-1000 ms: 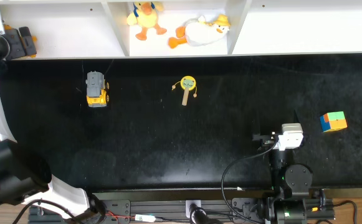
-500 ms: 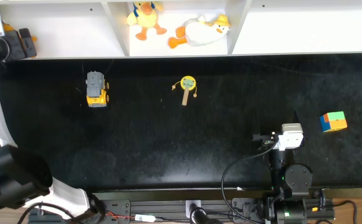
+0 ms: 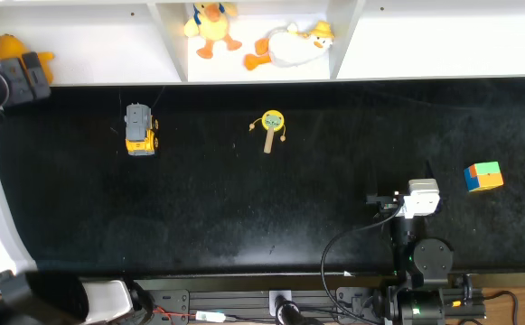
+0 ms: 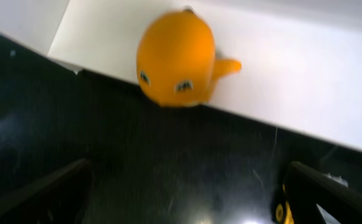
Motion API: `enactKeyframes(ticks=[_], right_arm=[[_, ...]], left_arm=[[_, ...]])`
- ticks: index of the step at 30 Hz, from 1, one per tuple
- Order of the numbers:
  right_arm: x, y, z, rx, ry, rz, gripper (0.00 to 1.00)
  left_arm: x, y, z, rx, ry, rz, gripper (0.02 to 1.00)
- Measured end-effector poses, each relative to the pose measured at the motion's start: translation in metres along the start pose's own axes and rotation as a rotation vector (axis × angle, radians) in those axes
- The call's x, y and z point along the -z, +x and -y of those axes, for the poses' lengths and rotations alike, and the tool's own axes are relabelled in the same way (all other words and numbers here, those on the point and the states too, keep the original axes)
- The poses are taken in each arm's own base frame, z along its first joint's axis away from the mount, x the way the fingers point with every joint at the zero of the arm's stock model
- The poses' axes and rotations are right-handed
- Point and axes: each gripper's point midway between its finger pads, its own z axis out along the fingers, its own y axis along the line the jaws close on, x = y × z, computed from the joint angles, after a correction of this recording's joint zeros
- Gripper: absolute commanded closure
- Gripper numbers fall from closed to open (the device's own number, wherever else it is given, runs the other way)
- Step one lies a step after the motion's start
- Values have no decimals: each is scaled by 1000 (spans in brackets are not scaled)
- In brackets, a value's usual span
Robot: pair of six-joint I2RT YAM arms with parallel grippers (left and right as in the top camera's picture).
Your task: Store Toys
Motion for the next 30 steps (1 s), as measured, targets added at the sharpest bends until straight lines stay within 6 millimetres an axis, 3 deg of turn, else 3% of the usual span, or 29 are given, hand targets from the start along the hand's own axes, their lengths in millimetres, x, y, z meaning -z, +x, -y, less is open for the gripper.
enactKeyframes(ticks=[7, 13, 19, 26, 30], right_arm=[[0, 0, 0, 0, 1, 0, 7], [0, 0, 0, 0, 0, 0, 5], [0, 0, 0, 0, 0, 0, 9], [0, 0, 0, 0, 0, 0, 5], [0, 0, 0, -1, 0, 0, 7]], left_arm=[[13, 29, 5, 10, 6, 38, 20], [12, 73, 24, 10, 37, 48, 20], [-6, 107, 68, -27, 117, -2, 20], [-34, 110, 132, -107, 222, -22, 20], [-62, 120, 153, -114, 239, -74, 20]])
